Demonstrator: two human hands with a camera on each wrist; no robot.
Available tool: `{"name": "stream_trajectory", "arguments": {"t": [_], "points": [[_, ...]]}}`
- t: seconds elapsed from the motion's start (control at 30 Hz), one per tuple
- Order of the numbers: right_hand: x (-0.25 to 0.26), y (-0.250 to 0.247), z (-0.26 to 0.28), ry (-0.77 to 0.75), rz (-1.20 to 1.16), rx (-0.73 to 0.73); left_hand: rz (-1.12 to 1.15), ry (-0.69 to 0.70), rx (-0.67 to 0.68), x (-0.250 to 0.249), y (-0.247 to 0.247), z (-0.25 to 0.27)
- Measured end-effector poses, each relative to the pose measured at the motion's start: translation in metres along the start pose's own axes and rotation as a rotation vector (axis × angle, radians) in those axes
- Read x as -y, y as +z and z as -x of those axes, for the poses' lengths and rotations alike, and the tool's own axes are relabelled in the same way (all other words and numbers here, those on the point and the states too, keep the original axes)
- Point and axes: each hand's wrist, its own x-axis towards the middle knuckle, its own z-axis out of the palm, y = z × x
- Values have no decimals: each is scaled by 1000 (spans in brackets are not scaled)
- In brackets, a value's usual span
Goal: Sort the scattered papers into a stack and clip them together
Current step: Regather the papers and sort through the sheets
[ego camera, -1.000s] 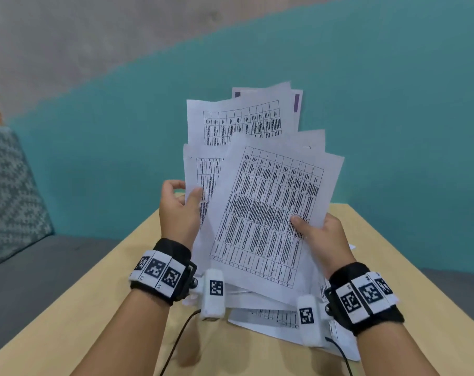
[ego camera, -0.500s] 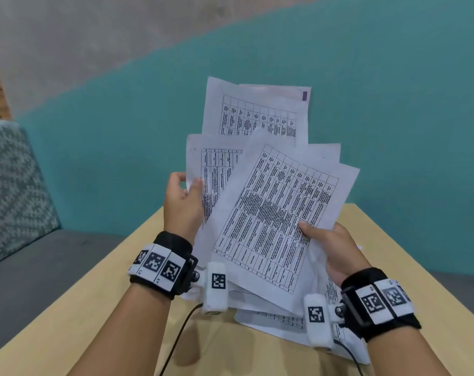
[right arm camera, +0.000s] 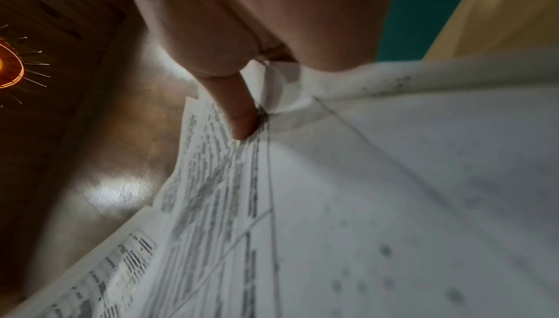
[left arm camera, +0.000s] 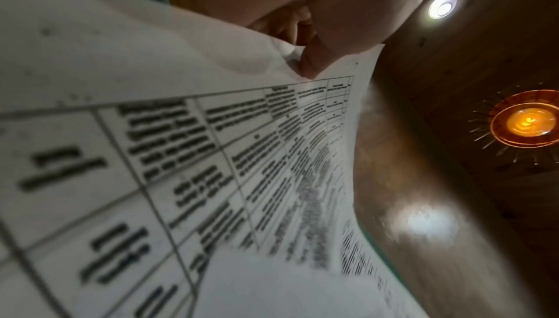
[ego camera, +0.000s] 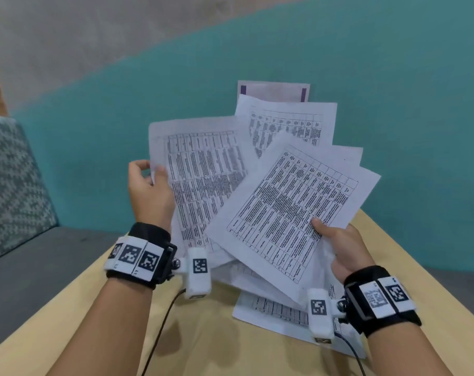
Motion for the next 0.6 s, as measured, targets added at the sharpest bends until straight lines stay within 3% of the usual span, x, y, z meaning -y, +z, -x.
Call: {"name": "stream_trajectory", "arguments": {"t": [0.2,0.37,0.5,0.6], "points": [[5,-4,-7,-67,104,-225,82,113,-12,-41,-8,-4],[17,0,1,-160,144,-356,187,60,98,-62,-8,-1],[24,-2,7,-158,135,-325,173,4,90,-67,-12,-3],[25,1,6,-148,129,-268,113,-87,179,-62,-6,2]]}}
